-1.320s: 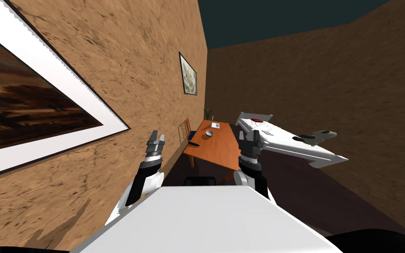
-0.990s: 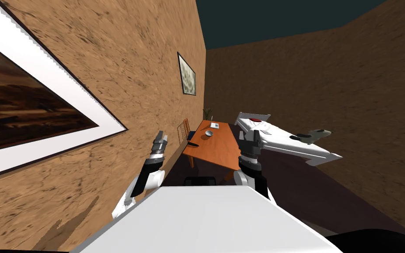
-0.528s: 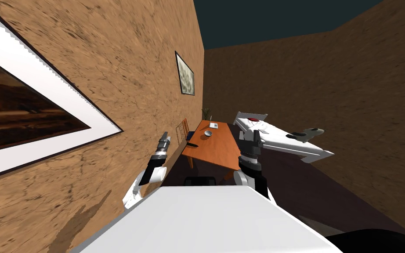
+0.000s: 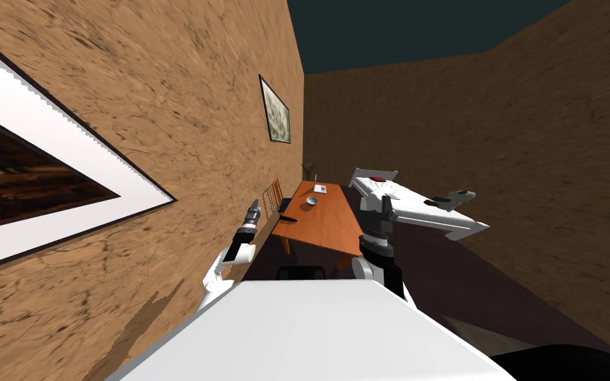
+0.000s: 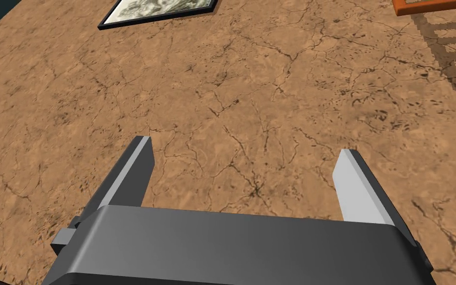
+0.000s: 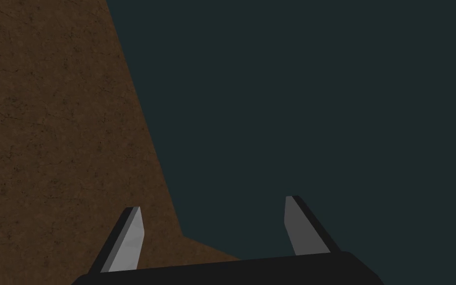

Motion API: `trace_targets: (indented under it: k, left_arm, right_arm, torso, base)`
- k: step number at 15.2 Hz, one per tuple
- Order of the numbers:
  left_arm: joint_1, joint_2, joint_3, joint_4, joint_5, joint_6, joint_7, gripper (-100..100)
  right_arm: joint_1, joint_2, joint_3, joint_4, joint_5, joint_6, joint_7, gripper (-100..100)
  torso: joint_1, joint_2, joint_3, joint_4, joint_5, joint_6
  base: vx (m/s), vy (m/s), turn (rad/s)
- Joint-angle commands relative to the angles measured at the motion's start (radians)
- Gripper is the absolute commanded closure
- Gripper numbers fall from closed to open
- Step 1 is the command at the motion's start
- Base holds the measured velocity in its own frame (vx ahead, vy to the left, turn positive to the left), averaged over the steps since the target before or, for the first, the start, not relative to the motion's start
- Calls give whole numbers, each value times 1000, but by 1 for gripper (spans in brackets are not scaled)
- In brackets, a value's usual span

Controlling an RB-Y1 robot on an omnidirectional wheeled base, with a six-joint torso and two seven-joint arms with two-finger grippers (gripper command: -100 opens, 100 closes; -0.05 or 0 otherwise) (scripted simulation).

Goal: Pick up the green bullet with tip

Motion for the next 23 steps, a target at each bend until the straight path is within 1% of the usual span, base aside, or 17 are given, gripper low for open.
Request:
trace_targets:
  k: [1, 4, 5, 6, 7, 8, 10, 11, 12, 13, 15, 16, 18, 19, 21, 22, 23]
  left_arm:
    - [-26, -1, 1, 38, -3, 29, 3, -100]
    - [-95, 1, 7, 116, -7, 84, 10, -100]
    - [-95, 1, 7, 136, -7, 84, 10, -100]
    - [-131, 1, 9, 162, -10, 112, 14, -100]
    - [-131, 1, 9, 183, -10, 112, 14, -100]
    - [-168, 1, 12, 211, -12, 141, 18, -100]
    - [-168, 1, 12, 242, -12, 141, 18, -100]
    - [-206, 1, 15, 277, -15, 170, 22, -100]
    - [-206, 1, 15, 298, -15, 170, 22, -100]
    - [-244, 0, 18, 321, -17, 200, 26, -100]
    - [-244, 0, 18, 354, -17, 200, 26, -100]
    - [-282, -1, 20, 389, -20, 230, 30, -100]
    - [-282, -1, 20, 412, -20, 230, 30, -100]
    - [-321, -2, 23, 439, -22, 260, 35, -100]
    - [-321, -2, 23, 471, -22, 260, 35, -100]
    - [-360, -3, 25, 499, -25, 290, 39, -100]
    - [-360, -3, 25, 516, -25, 290, 39, -100]
  right_arm:
    - [0, 0, 0, 0, 0, 0, 0, 0]
    - [0, 0, 0, 0, 0, 0, 0, 0]
    - [0, 0, 0, 0, 0, 0, 0, 0]
    - [0, 0, 0, 0, 0, 0, 0, 0]
    - [0, 0, 0, 0, 0, 0, 0, 0]
    - [0, 0, 0, 0, 0, 0, 0, 0]
    - [0, 0, 0, 0, 0, 0, 0, 0]
    - [0, 0, 0, 0, 0, 0, 0, 0]
    - [0, 0, 0, 0, 0, 0, 0, 0]
    - [0, 0, 0, 0, 0, 0, 0, 0]
    - [0, 0, 0, 0, 0, 0, 0, 0]
    - [0, 0, 0, 0, 0, 0, 0, 0]
    - [0, 0, 0, 0, 0, 0, 0, 0]
    - [0, 0, 0, 0, 0, 0, 0, 0]
    - [0, 0, 0, 0, 0, 0, 0, 0]
    - [0, 0, 0, 0, 0, 0, 0, 0]
    - [0, 0, 0, 0, 0, 0, 0, 0]
  torso:
    - [0, 0, 0, 0, 0, 0]
    - [0, 0, 0, 0, 0, 0]
    - [0, 0, 0, 0, 0, 0]
    - [0, 0, 0, 0, 0, 0]
    - [0, 0, 0, 0, 0, 0]
    - [0, 0, 0, 0, 0, 0]
    - [0, 0, 0, 0, 0, 0]
    - [0, 0, 0, 0, 0, 0]
    - [0, 0, 0, 0, 0, 0]
    - [0, 0, 0, 0, 0, 0]
    - [0, 0, 0, 0, 0, 0]
    - [0, 0, 0, 0, 0, 0]
    - [0, 0, 0, 0, 0, 0]
    - [0, 1, 0, 0, 0, 0]
    - [0, 0, 0, 0, 0, 0]
    - [0, 0, 0, 0, 0, 0]
    - [0, 0, 0, 0, 0, 0]
  base:
    - [11, 5, -57]
    - [13, 5, -63]
    - [12, 5, -57]
    - [13, 5, -65]
    - [13, 5, -61]
    - [14, 5, -73]
    - [11, 7, -35]
    - [7, 4, -37]
    - [9, 4, -61]
    - [11, 5, -77]
    - [12, 5, -41]
    - [9, 4, -54]
    - [8, 4, -36]
    - [9, 4, -41]
    - [10, 4, -41]
    - [8, 4, -55]
    - [10, 5, -58]
